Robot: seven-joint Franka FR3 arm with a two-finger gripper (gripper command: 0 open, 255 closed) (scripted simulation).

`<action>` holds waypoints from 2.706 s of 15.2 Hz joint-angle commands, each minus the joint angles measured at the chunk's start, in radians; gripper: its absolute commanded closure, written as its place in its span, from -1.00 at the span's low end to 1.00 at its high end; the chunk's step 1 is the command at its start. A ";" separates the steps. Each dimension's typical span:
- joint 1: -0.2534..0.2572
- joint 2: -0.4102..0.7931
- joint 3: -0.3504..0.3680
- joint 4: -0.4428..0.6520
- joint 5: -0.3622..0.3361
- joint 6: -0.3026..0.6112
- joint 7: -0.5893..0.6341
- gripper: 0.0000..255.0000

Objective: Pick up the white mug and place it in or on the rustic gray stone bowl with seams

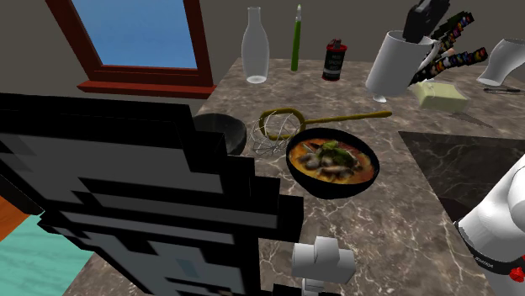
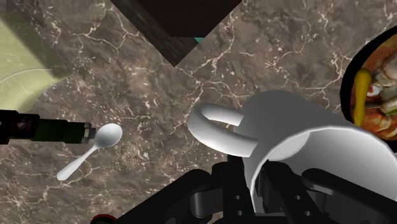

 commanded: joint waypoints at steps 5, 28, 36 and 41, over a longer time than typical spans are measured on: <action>0.010 0.137 0.096 0.117 0.037 0.026 0.101 1.00; 0.230 1.107 0.492 1.170 -0.318 -0.137 0.637 1.00; 0.193 1.058 0.488 0.999 -0.283 -0.011 0.641 1.00; 0.164 1.017 0.486 0.874 -0.258 0.078 0.638 1.00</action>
